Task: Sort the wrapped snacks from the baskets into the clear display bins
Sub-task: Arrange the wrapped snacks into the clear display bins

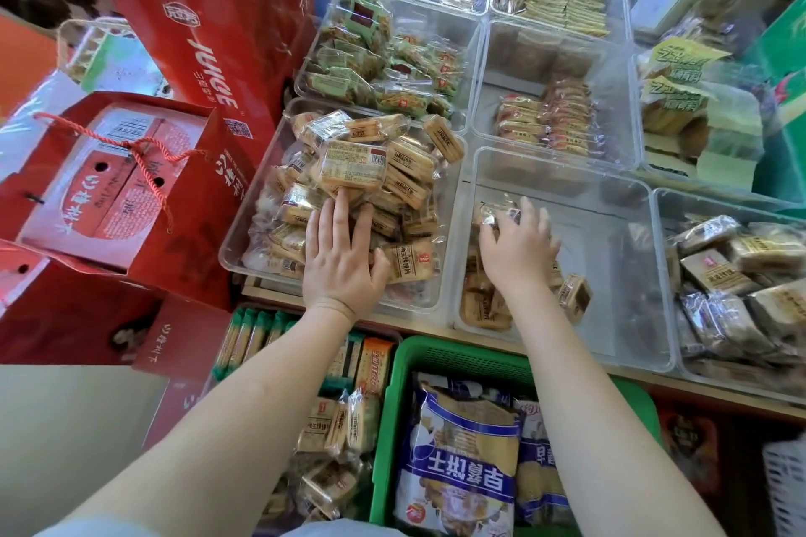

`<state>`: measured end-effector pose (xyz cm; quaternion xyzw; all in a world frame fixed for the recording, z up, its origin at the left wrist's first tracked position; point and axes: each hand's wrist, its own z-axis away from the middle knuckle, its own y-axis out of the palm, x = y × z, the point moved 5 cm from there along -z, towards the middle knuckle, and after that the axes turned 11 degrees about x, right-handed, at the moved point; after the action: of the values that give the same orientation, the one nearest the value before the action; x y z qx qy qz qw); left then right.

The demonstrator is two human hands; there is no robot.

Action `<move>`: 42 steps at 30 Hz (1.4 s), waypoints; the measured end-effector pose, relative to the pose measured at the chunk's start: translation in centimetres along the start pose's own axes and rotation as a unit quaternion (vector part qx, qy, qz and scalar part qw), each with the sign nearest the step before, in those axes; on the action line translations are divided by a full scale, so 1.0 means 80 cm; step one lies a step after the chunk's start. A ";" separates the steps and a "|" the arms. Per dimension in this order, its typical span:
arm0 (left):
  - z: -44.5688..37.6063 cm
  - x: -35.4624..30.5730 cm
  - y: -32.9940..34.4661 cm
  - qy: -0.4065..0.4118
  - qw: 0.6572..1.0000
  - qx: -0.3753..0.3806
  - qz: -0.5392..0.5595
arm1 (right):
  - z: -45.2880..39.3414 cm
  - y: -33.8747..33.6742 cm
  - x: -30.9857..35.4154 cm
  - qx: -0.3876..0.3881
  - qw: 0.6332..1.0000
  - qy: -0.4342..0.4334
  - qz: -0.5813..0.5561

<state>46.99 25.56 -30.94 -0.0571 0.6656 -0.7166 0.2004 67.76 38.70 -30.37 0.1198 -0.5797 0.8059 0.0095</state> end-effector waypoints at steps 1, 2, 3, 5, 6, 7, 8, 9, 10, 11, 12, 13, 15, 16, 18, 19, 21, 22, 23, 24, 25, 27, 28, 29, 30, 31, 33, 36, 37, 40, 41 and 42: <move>0.000 0.001 0.001 -0.001 1.000 0.002 -0.002 | -0.002 -0.012 0.012 -0.028 0.999 -0.016 -0.015; 0.000 0.001 0.001 -0.002 1.000 0.003 -0.003 | -0.003 -0.024 0.028 -0.057 0.996 -0.051 -0.038; 0.000 0.001 0.001 -0.002 1.000 0.002 -0.005 | -0.004 -0.034 0.047 -0.077 0.990 -0.098 -0.068; -0.001 0.001 0.001 -0.001 1.000 -0.002 -0.008 | -0.007 -0.043 0.088 -0.063 0.971 -0.192 -0.129; -0.002 0.001 0.001 -0.001 1.000 -0.004 -0.008 | -0.011 -0.042 0.106 -0.035 0.963 -0.223 -0.150; -0.002 0.002 0.002 -0.002 1.000 -0.005 -0.007 | -0.015 -0.039 0.122 -0.002 0.957 -0.239 -0.165; -0.002 0.002 0.003 -0.003 1.000 -0.005 -0.006 | -0.022 -0.034 0.133 0.030 0.954 -0.242 -0.175; -0.002 0.002 0.003 -0.004 1.000 -0.005 -0.003 | -0.028 -0.031 0.141 0.055 0.954 -0.232 -0.183; -0.002 0.001 0.003 -0.004 1.000 -0.005 -0.001 | -0.035 -0.030 0.145 0.069 0.955 -0.217 -0.189; -0.002 0.001 0.003 -0.004 1.000 -0.005 0.002 | -0.042 -0.029 0.146 0.074 0.957 -0.203 -0.195; -0.003 0.002 0.003 -0.005 1.000 -0.004 0.003 | -0.047 -0.029 0.146 0.076 0.958 -0.193 -0.199; -0.003 0.002 0.004 -0.005 1.000 -0.003 0.003 | -0.052 -0.029 0.144 0.082 0.959 -0.184 -0.201; -0.003 0.002 0.004 -0.004 1.000 -0.001 0.002 | -0.055 -0.028 0.140 0.109 0.958 -0.175 -0.199; -0.003 0.002 0.004 -0.003 1.000 -0.001 0.002 | -0.053 -0.028 0.137 0.124 0.957 -0.175 -0.196; -0.003 0.002 0.003 -0.003 1.000 -0.002 0.001 | -0.046 -0.031 0.132 0.136 0.954 -0.179 -0.197; -0.002 0.002 0.003 -0.003 1.000 -0.002 0.000 | -0.039 -0.036 0.130 0.133 0.952 -0.186 -0.203; -0.003 0.001 0.003 -0.003 1.000 -0.002 -0.003 | -0.025 -0.049 0.119 0.101 0.945 -0.205 -0.234; -0.003 0.001 0.003 -0.002 1.000 -0.004 -0.005 | -0.017 -0.056 0.110 0.069 0.939 -0.212 -0.262; -0.003 0.001 0.003 -0.001 1.000 -0.007 -0.007 | -0.010 -0.063 0.098 0.031 0.932 -0.208 -0.296; -0.003 0.001 0.003 -0.001 1.000 -0.009 -0.009 | -0.003 -0.069 0.084 -0.013 0.924 -0.197 -0.326; -0.003 0.001 0.003 -0.001 1.000 -0.010 -0.011 | 0.001 -0.072 0.068 -0.063 0.921 -0.178 -0.341; -0.003 0.001 0.003 0.001 1.000 -0.010 -0.010 | 0.000 -0.070 0.036 -0.155 0.926 -0.127 -0.319; -0.003 0.001 0.003 0.002 1.000 -0.011 -0.009 | -0.004 -0.064 0.021 -0.181 0.934 -0.096 -0.293; -0.003 0.001 0.003 0.002 1.000 -0.012 -0.008 | -0.010 -0.056 0.007 -0.189 0.943 -0.066 -0.265; -0.003 0.001 0.003 0.003 1.000 -0.015 -0.007 | -0.016 -0.048 -0.003 -0.181 0.954 -0.040 -0.235; -0.003 0.001 0.003 0.004 1.000 -0.018 -0.009 | -0.022 -0.039 -0.011 -0.159 0.966 -0.017 -0.204; -0.004 0.002 0.003 0.002 1.000 -0.021 -0.014 | -0.031 -0.023 -0.018 -0.084 0.987 0.027 -0.133; -0.003 0.002 0.004 0.000 1.000 -0.020 -0.017 | -0.028 -0.019 -0.007 -0.053 0.995 0.049 -0.064; -0.003 0.001 0.004 0.000 1.000 -0.019 -0.017 | -0.024 -0.025 0.005 -0.089 0.993 0.026 -0.068; -0.003 0.001 0.004 0.000 1.000 -0.013 -0.017 | -0.006 -0.042 0.065 -0.165 0.964 -0.143 -0.149; -0.003 0.001 0.004 0.000 1.000 -0.011 -0.017 | -0.001 -0.042 0.089 -0.137 0.952 -0.192 -0.196; -0.003 0.001 0.005 -0.001 1.000 -0.009 -0.018 | 0.004 -0.039 0.114 -0.089 0.942 -0.217 -0.239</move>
<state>46.89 25.77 -31.38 -0.0712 0.6710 -0.7138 0.1876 59.42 38.32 -25.47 0.4254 -0.5915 0.6794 0.0867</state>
